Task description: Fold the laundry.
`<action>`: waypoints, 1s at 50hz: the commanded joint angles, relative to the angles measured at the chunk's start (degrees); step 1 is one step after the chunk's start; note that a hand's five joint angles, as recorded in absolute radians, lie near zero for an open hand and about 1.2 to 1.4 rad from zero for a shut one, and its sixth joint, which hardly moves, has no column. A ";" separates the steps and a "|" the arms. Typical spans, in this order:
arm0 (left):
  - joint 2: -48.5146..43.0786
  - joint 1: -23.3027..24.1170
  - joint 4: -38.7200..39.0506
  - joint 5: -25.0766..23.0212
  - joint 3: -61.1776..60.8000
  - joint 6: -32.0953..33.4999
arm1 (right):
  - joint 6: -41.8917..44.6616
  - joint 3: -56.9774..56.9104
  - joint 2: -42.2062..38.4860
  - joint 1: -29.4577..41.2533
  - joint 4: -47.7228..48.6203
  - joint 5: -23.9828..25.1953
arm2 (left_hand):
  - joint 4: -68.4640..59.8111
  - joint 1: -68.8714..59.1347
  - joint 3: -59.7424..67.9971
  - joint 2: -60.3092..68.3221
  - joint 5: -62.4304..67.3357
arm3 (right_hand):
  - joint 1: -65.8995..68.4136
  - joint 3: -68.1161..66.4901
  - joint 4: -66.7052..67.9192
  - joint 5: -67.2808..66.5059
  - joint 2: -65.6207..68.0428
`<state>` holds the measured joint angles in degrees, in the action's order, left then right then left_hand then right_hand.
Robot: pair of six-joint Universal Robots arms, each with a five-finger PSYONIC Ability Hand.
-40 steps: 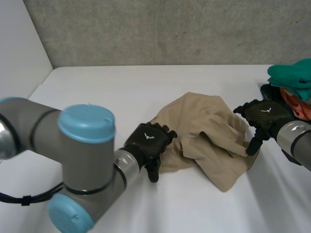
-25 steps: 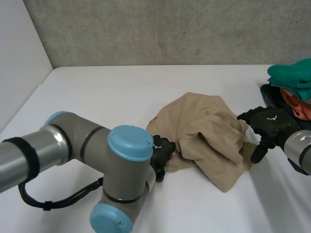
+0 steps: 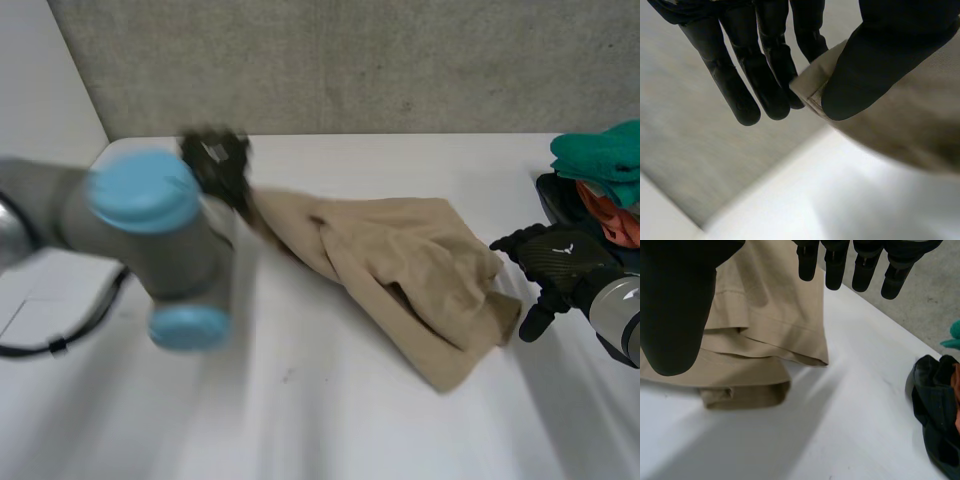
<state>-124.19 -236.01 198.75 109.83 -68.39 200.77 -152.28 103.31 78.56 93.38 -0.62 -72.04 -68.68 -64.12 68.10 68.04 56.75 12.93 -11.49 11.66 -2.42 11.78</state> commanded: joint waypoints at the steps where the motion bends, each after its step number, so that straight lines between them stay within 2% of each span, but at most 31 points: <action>1: 9.22 -3.32 6.83 -13.66 6.94 -4.59 | -0.64 0.31 0.89 0.31 0.09 0.68 | -11.32 -15.88 11.90 11.96 13.25 | -2.93 1.49 -1.66 2.42 -1.78; 5: 9.75 -1.92 4.99 -20.78 13.27 -6.18 | -1.09 0.40 1.07 0.22 0.27 0.68 | -11.32 -15.88 11.90 11.96 13.25 | -2.93 1.49 -1.66 2.42 -1.78; 8: 8.27 0.54 2.18 -23.25 17.92 -6.44 | -1.35 0.58 1.15 0.04 0.70 0.68 | -11.32 -15.88 11.90 11.96 13.25 | -2.93 1.49 -1.66 2.42 -1.78; 12: 5.28 4.14 -0.11 -23.52 20.83 -7.84 | -1.79 0.67 1.07 -0.31 1.41 0.68 | -11.32 -15.88 11.90 11.96 13.25 | -2.93 1.49 -1.66 2.42 -1.78; 18: 0.53 10.39 -1.52 -26.94 17.68 -13.03 | -2.49 0.84 0.98 -1.01 2.29 0.68 | -11.32 -15.88 11.90 11.96 13.25 | -2.93 1.49 -1.66 2.42 -1.78; 21: -3.41 15.03 -1.26 -29.84 13.91 -14.61 | -2.58 0.58 0.89 -1.89 2.73 0.68 | -11.32 -15.88 11.90 11.96 13.25 | -2.93 1.49 -1.66 2.42 -1.78; 24: -5.71 17.51 -2.13 -30.81 11.79 -15.32 | -2.58 0.49 0.80 -2.68 3.08 0.68 | 7.93 3.36 -7.35 -7.29 -5.99 | -2.93 1.49 -1.66 2.42 -1.78; 25: -6.76 18.91 -3.44 -31.25 10.22 -15.06 | -2.41 0.40 0.63 -3.12 3.34 0.68 | 25.99 21.43 -25.41 -25.35 -24.06 | -2.93 1.49 -1.66 2.42 -1.78; 28: -7.03 20.67 -5.21 -31.52 7.92 -14.97 | -2.32 0.14 0.28 -3.91 3.78 0.68 | 46.46 41.90 -45.88 -45.82 -44.53 | -2.93 1.49 -1.66 2.42 -1.78; 29: -6.42 21.20 -6.17 -31.78 6.61 -15.06 | -2.32 -0.12 0.10 -4.35 4.13 0.68 | 58.68 54.12 -58.10 -58.04 -56.75 | -2.93 1.49 -1.66 2.42 -1.78; 31: -4.85 21.20 -6.71 -31.96 4.94 -14.97 | -2.32 -0.39 -0.16 -4.79 4.31 0.68 | 58.68 54.12 -58.10 -58.04 -56.75 | -2.93 1.49 -1.66 2.42 -1.78; 35: 1.92 19.37 -5.92 -31.70 1.42 -14.71 | -2.49 -1.53 -0.52 -5.40 4.05 0.76 | 58.68 54.12 -58.10 -58.04 -56.75 | -2.93 1.49 -1.66 2.42 -1.78; 37: 6.84 16.99 -4.87 -30.91 -0.34 -14.62 | -2.58 -2.49 -0.34 -5.14 3.78 0.85 | 58.68 54.12 -58.10 -58.04 -56.75 | -2.93 1.49 -1.66 2.42 -1.78; 44: 20.20 6.62 -5.04 -25.64 -6.84 -14.79 | -2.05 -7.50 2.03 -0.84 -0.60 0.59 | 58.68 54.12 -58.10 -58.04 -56.75 | -2.93 1.49 -1.66 2.42 -1.78; 50: 26.45 -3.92 -12.50 -22.82 -12.56 -13.92 | -2.58 -14.70 4.49 7.42 -6.67 0.24 | 58.68 54.12 -58.10 -58.04 -56.75 | -2.93 1.49 -1.66 2.42 -1.78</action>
<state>-102.97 -230.89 192.65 84.48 -76.24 186.10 -154.45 94.70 81.07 93.63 -2.05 -71.48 -11.44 -10.65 11.85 11.65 2.42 12.93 -11.49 11.66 -2.42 11.78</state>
